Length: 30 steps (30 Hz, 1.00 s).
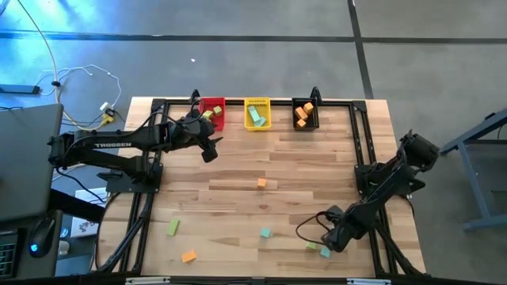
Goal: Sort & place blocks by color
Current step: Put the blue block into the yellow basket
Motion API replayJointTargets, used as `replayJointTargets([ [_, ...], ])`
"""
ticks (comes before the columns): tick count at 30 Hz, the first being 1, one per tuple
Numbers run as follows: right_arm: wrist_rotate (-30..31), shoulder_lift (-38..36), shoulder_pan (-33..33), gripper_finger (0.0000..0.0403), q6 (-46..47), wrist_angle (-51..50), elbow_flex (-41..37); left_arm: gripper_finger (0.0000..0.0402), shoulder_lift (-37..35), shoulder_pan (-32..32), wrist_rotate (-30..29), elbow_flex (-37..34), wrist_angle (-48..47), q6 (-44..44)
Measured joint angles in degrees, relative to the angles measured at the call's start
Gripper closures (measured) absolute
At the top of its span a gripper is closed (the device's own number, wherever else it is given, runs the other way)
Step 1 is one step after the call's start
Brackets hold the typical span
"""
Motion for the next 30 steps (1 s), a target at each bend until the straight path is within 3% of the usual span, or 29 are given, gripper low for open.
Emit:
replayJointTargets([
  [5,4.3,-0.3,0.1,0.031,1.9,0.1,0.2,0.0179,0.0,0.0,0.0,0.0,-1.2,-0.1],
  [12,9.5,0.2,-1.7,0.031,3.1,-3.6,3.1,0.0179,0.0,0.0,0.0,0.0,-3.4,-0.2],
  [18,24.0,0.5,-4.3,0.031,2.3,-7.4,7.6,0.0179,0.0,0.0,1.0,0.0,-4.3,0.0],
  [23,31.5,0.4,-9.9,0.031,-5.2,-8.2,11.0,0.0179,0.0,0.0,6.9,0.0,-4.3,0.0],
  [30,34.1,0.3,-22.2,0.031,-23.5,-7.5,15.1,0.0179,0.0,0.0,14.0,0.0,-6.9,0.9],
])
